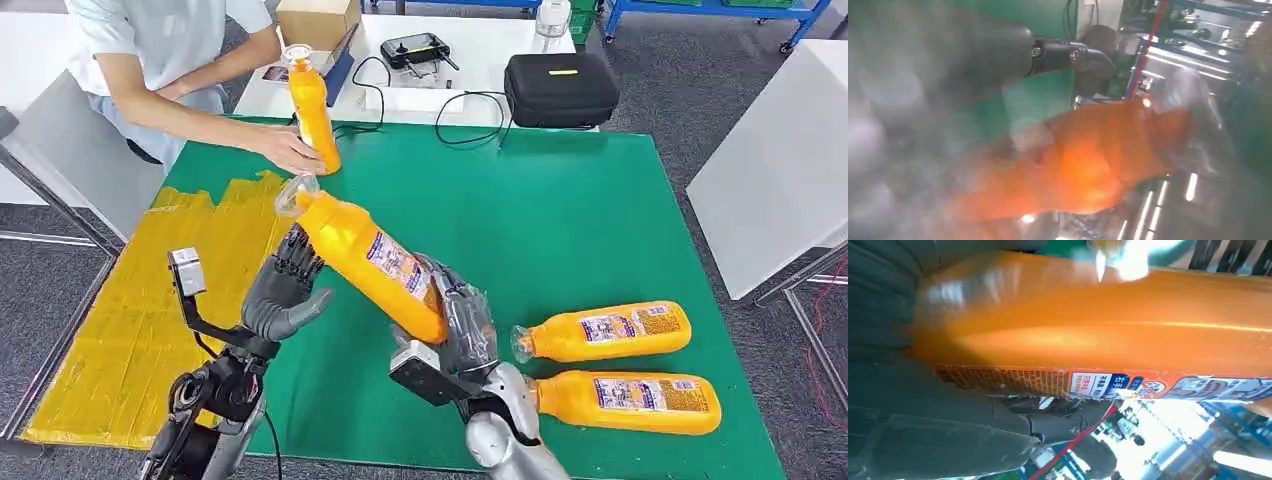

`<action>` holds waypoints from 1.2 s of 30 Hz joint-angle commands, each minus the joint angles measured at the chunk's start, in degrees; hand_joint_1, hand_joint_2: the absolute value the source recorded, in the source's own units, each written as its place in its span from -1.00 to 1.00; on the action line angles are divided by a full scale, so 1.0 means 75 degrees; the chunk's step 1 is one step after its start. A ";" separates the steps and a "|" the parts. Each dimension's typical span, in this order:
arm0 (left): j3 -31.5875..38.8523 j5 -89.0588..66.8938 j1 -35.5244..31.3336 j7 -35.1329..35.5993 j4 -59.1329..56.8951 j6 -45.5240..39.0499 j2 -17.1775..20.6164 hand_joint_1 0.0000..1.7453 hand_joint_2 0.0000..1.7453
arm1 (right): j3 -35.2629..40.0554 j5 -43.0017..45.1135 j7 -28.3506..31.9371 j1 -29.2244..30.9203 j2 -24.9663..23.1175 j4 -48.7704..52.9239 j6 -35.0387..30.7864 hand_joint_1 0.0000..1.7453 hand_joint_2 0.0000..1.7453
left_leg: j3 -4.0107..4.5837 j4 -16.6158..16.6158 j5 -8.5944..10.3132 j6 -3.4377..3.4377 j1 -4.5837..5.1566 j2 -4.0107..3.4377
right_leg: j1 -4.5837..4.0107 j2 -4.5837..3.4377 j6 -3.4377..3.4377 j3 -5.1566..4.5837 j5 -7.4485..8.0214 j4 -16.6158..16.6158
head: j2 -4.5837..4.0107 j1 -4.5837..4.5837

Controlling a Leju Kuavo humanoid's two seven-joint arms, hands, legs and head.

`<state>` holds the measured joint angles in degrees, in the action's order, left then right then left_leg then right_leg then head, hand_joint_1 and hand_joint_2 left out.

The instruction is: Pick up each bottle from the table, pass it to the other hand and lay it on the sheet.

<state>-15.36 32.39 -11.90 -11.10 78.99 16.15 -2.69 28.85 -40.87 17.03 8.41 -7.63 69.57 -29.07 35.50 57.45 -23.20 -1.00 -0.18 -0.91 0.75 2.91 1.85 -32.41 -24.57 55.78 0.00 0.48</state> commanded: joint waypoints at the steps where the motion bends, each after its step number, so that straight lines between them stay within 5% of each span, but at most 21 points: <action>1: -0.0239 0.0061 -0.0360 0.0036 -0.0660 0.0006 0.0095 -1.00 1.00 | 0.0701 -0.0185 -0.0013 0.0446 -0.0092 -0.1050 -0.0039 1.00 1.00 | -0.0021 -0.0006 -0.0005 0.0007 -0.0006 0.0001 | -0.0003 -0.0028 -0.0009 0.0022 -0.0003 -0.0009 | 0.0000 0.0000; 14: -0.0255 0.0310 -0.0513 0.0005 -0.0996 0.0013 0.0070 -1.00 1.00 | 0.2107 -0.0443 0.0221 0.0516 -0.0066 -0.1250 0.0215 1.00 1.00 | -0.0007 -0.0004 -0.0001 0.0005 -0.0005 0.0006 | -0.0004 -0.0014 -0.0007 0.0009 -0.0002 -0.0006 | 0.0000 0.0000; 23: -0.0238 0.0362 -0.0587 0.0006 -0.1136 -0.0014 0.0050 -1.00 1.00 | 0.2226 -0.0365 0.0230 0.0574 -0.0013 -0.1371 0.0198 1.00 1.00 | -0.0013 -0.0002 -0.0004 0.0007 -0.0010 0.0017 | -0.0006 -0.0015 -0.0009 0.0018 -0.0005 -0.0009 | 0.0000 0.0000; 24: -0.0238 0.0362 -0.0587 0.0006 -0.1136 -0.0014 0.0050 1.00 1.00 | 0.2226 -0.0365 0.0230 0.0574 -0.0013 -0.1371 0.0198 1.00 1.00 | -0.0009 -0.0003 -0.0002 0.0005 -0.0006 0.0018 | -0.0003 -0.0009 -0.0007 0.0013 -0.0005 -0.0008 | 0.0000 0.0000; 36: 0.0086 0.0790 -0.0431 -0.0070 -0.1043 -0.0483 -0.0185 1.00 1.00 | 0.2170 -0.0242 0.0142 0.0571 0.0021 -0.1516 0.0029 1.00 1.00 | -0.0009 -0.0001 -0.0003 0.0005 -0.0009 0.0018 | -0.0006 -0.0009 -0.0007 0.0013 -0.0005 -0.0009 | 0.0000 0.0000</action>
<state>-14.95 38.16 -11.95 -11.76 75.23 13.55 -2.54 39.67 -41.97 17.25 12.14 -8.68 61.53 -29.05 35.53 57.46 -23.20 -1.00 -0.18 -0.93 0.75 2.90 1.85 -32.49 -24.57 55.78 0.00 0.48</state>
